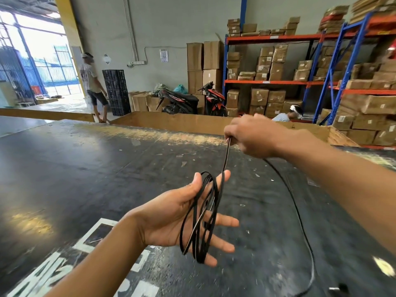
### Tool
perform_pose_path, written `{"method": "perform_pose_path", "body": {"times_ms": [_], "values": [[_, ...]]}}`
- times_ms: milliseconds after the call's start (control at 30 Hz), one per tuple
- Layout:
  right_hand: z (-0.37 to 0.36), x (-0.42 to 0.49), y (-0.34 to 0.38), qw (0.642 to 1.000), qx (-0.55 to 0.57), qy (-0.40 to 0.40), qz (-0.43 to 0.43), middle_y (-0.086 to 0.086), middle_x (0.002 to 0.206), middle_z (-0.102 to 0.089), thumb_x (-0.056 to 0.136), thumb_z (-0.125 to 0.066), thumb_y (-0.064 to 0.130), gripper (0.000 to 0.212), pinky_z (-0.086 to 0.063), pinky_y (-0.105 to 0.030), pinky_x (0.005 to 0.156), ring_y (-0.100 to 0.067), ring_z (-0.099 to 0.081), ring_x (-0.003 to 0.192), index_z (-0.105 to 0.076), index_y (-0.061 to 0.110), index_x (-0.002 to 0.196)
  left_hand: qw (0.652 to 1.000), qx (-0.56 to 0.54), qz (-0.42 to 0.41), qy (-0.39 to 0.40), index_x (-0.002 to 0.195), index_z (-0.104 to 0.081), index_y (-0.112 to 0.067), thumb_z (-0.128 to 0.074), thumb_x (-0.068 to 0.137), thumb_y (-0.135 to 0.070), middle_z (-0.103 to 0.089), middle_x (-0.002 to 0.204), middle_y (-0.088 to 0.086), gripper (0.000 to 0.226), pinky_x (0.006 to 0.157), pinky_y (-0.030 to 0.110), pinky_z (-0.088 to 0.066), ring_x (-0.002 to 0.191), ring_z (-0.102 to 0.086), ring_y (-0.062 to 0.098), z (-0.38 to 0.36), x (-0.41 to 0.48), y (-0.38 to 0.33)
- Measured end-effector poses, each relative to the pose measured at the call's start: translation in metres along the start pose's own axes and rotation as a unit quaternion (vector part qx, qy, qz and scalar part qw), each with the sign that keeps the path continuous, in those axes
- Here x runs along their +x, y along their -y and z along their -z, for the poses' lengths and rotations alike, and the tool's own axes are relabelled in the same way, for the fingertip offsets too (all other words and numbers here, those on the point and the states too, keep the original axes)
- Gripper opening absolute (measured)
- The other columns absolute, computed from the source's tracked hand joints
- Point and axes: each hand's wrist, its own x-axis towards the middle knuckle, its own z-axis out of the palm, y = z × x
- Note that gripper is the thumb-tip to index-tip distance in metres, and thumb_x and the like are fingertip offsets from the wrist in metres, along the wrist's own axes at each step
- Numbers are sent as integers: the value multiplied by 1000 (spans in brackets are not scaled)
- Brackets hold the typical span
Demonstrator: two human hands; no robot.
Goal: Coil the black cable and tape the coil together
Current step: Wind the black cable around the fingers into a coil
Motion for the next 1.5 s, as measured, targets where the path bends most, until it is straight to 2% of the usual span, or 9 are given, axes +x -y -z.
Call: {"method": "perform_pose_path", "body": {"times_ms": [200, 500, 567, 667, 767, 933, 1133, 1367, 1500], "values": [[47, 1, -6, 993, 91, -21, -77, -5, 93, -68, 95, -47, 8, 18, -54, -38, 73, -22, -62, 82, -62, 16, 99, 996, 3, 26, -90, 135, -41, -63, -33, 87, -70, -41, 152, 24, 50, 97, 67, -40, 129, -43, 54, 20, 1, 7], [63, -40, 50, 962, 274, -1, -7, 10, 62, -60, 96, -57, 25, 16, -39, -9, 40, 6, -56, 47, -69, 21, 88, 970, -76, -86, -214, 132, -51, -53, -28, 90, -69, -51, 140, 32, 50, 89, 66, -48, 113, -58, 57, 61, -5, -21], [54, -55, 67, 950, 313, 19, 10, 13, 57, -55, 98, -54, 26, 17, -38, -9, 43, 6, -53, 46, -69, 22, 89, 964, -86, -111, -225, 132, -51, -48, -26, 90, -70, -50, 141, 32, 53, 83, 64, -53, 110, -61, 57, 66, -8, -30], [29, -77, 91, 930, 357, 88, 18, 5, 62, -59, 101, -46, 30, 26, -40, -29, 49, -10, -47, 48, -65, 20, 87, 963, -83, -143, -211, 131, -54, -50, -21, 93, -69, -45, 145, 33, 54, 77, 61, -58, 100, -67, 54, 64, -11, -44], [-5, -93, 109, 925, 363, 109, 18, -4, 74, -68, 100, -41, 32, 26, -53, -42, 63, -21, -61, 63, -61, 16, 98, 962, -79, -160, -205, 128, -57, -49, -21, 94, -68, -45, 145, 34, 53, 79, 64, -56, 109, -61, 58, 61, -13, -57], [-55, -111, 134, 889, 429, 155, -25, 12, 88, -57, 98, -41, 39, 23, -47, -28, 85, -6, -50, 84, -52, 40, 117, 970, -78, -169, -158, 136, -45, -56, -23, 94, -68, -39, 150, 33, 50, 84, 65, -54, 121, -50, 62, 51, -12, -64], [-92, -116, 145, 858, 479, 176, -56, 9, 61, -51, 93, -40, 43, 19, -36, -18, 65, -10, -50, 73, -56, 36, 86, 978, -86, -181, -61, 140, -37, -58, -20, 93, -70, -31, 154, 33, 52, 88, 65, -53, 124, -49, 60, 34, -11, -68], [-117, -79, 101, 902, 381, 199, -41, 10, 71, -61, 92, -39, 27, 18, -50, -26, 75, -16, -60, 78, -53, 32, 83, 982, -44, -153, 101, 146, -22, -59, -21, 91, -71, -34, 155, 26, 56, 97, 64, -44, 128, -47, 55, 5, -13, -63], [-104, -42, 53, 945, 291, 147, -33, 5, 105, -72, 94, -46, 24, 23, -55, -38, 83, -19, -67, 97, -63, 38, 99, 987, 15, -123, 106, 144, -23, -62, -14, 88, -73, -41, 153, 21, 57, 94, 60, -48, 120, -58, 46, -10, -19, -49]]}}
